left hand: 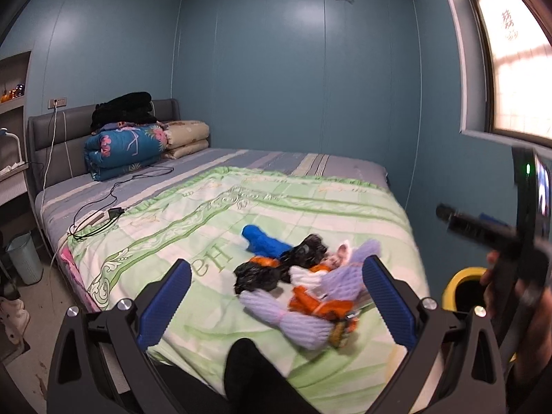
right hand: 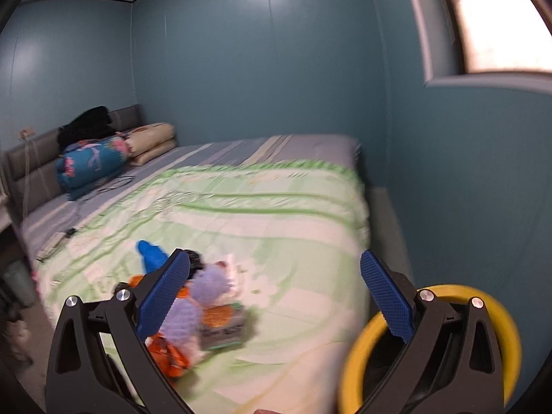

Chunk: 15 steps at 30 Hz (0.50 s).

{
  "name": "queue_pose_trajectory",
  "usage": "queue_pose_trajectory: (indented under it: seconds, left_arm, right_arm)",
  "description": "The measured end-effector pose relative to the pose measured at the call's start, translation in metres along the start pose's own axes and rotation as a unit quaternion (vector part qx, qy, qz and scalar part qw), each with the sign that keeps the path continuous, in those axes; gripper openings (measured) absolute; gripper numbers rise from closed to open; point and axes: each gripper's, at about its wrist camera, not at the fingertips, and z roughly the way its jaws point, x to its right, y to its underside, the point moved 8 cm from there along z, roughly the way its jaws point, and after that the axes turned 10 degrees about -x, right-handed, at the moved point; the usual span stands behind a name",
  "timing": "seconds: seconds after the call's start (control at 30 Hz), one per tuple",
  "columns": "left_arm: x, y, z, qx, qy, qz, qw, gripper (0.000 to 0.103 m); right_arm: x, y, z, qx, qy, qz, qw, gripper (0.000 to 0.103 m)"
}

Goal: Collect trash
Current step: 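Grasp black plastic bag with left tool while right tool grasps lavender foam net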

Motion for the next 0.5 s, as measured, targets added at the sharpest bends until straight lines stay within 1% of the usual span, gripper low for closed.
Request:
queue_pose_trajectory:
  seconds: [0.03,0.13,0.17,0.23,0.33,0.43,0.5]
  left_arm:
    - [-0.005,0.003,0.006,-0.007,0.003,-0.002,1.0000,0.096]
    - [-0.022,0.015,0.033,-0.040,0.024,-0.013,0.9988,0.096]
    - [-0.027,0.019,0.042,-0.053,0.032,-0.017,0.9979,0.096]
    - [-0.037,0.026,0.058,-0.072,0.034,-0.019,0.9966,0.096]
    - [-0.045,0.028,0.078,-0.085,0.023,-0.004,0.9961,0.096]
    - [-0.050,0.024,0.104,-0.102,0.035,0.002,0.9942,0.096]
    - [-0.054,0.022,0.124,-0.122,0.047,0.001,0.9914,0.096]
  right_arm:
    - [-0.004,-0.001,0.006,-0.008,-0.007,0.000,1.000,0.095]
    - [-0.017,0.002,0.037,-0.050,-0.046,0.005,0.998,0.095]
    - [-0.023,0.006,0.051,-0.073,-0.066,0.008,0.995,0.095]
    - [-0.033,0.012,0.072,-0.108,-0.094,0.014,0.989,0.095]
    - [-0.044,0.018,0.094,-0.130,-0.101,0.010,0.986,0.095]
    - [-0.048,0.019,0.113,-0.148,-0.115,0.019,0.982,0.095]
    - [-0.045,0.020,0.126,-0.165,-0.117,0.032,0.979,0.095]
